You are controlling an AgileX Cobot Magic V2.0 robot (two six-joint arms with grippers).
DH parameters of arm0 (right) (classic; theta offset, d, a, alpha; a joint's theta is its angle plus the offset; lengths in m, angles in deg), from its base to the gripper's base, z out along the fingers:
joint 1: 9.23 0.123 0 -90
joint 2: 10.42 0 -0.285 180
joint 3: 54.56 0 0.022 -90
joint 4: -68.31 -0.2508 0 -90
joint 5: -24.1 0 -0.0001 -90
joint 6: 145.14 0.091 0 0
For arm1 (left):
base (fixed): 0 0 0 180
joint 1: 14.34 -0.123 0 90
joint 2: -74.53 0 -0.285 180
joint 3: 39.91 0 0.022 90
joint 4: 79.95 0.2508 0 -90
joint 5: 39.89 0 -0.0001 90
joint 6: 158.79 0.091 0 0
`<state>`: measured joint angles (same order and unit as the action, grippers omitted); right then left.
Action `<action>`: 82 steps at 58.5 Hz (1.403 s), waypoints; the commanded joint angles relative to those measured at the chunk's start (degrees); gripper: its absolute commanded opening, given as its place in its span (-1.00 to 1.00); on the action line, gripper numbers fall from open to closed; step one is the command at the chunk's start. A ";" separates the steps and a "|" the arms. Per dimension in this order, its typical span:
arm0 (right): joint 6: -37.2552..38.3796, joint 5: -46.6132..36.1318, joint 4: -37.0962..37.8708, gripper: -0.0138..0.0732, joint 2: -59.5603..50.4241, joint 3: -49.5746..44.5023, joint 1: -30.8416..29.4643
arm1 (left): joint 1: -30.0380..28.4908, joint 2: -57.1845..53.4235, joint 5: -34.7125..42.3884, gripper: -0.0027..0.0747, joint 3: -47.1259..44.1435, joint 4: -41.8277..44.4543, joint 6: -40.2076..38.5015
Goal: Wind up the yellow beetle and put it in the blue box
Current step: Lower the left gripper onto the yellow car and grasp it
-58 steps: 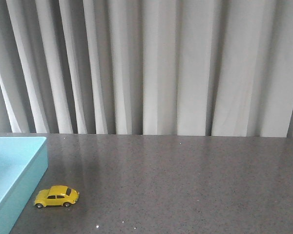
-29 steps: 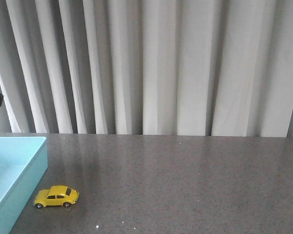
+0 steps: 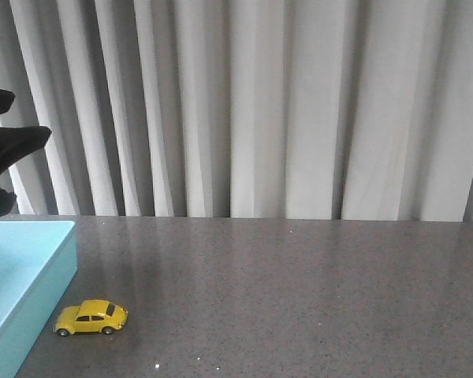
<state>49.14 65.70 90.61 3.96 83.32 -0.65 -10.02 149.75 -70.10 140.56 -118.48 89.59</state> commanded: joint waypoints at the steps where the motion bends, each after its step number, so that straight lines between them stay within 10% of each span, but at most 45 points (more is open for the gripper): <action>1: -0.08 -4.33 1.44 -0.70 1.42 1.10 -0.29 | 0.33 -0.96 2.43 0.23 1.91 -1.74 -0.71; 82: -0.08 -4.39 1.44 -0.70 1.42 1.10 -0.29 | 0.33 -0.93 5.07 0.35 1.91 1.53 -1.39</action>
<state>49.14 65.70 90.61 3.96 83.32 -0.65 -10.02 149.75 -68.14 140.56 -116.79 88.64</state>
